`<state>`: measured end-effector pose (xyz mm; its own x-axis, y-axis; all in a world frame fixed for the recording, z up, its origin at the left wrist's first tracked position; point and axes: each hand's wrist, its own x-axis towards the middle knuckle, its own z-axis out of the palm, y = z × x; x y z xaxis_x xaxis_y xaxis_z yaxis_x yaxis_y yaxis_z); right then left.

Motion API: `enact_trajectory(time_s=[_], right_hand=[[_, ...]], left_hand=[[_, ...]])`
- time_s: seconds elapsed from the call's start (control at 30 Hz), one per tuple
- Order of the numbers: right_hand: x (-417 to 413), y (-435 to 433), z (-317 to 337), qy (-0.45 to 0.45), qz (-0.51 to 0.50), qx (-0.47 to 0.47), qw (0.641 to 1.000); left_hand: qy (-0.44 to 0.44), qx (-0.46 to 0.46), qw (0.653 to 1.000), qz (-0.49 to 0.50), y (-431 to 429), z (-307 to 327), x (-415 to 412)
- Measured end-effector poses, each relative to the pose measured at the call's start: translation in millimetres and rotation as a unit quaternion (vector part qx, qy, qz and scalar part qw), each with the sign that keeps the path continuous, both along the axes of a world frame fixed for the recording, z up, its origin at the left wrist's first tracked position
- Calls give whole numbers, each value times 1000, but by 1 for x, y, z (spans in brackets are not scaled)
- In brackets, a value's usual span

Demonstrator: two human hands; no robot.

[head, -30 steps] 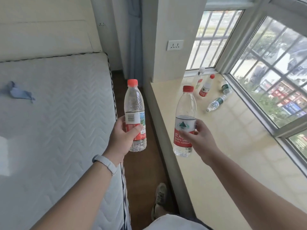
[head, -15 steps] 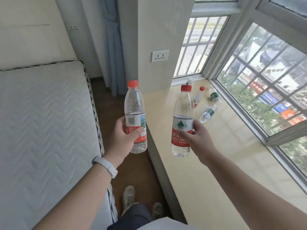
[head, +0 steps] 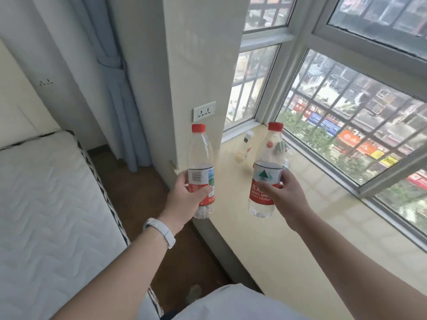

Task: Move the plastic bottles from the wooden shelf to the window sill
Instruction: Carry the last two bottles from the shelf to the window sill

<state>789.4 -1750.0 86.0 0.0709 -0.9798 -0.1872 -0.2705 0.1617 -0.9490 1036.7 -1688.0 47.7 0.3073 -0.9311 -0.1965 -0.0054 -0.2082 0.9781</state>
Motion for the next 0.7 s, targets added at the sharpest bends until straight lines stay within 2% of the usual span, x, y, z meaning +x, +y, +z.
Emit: enact_trajectory(time_s=[0.23, 0.47, 0.7], right_hand=[[17, -20, 5, -12, -51, -20, 998], [14, -46, -14, 3, -86, 11, 996], [0, -85, -37, -19, -113, 44, 992]], left_hand=[[5, -3, 999, -47, -49, 8, 23], [4, 21, 998, -64, -86, -7, 24], [-12, 47, 996, -73, -130, -18, 7]])
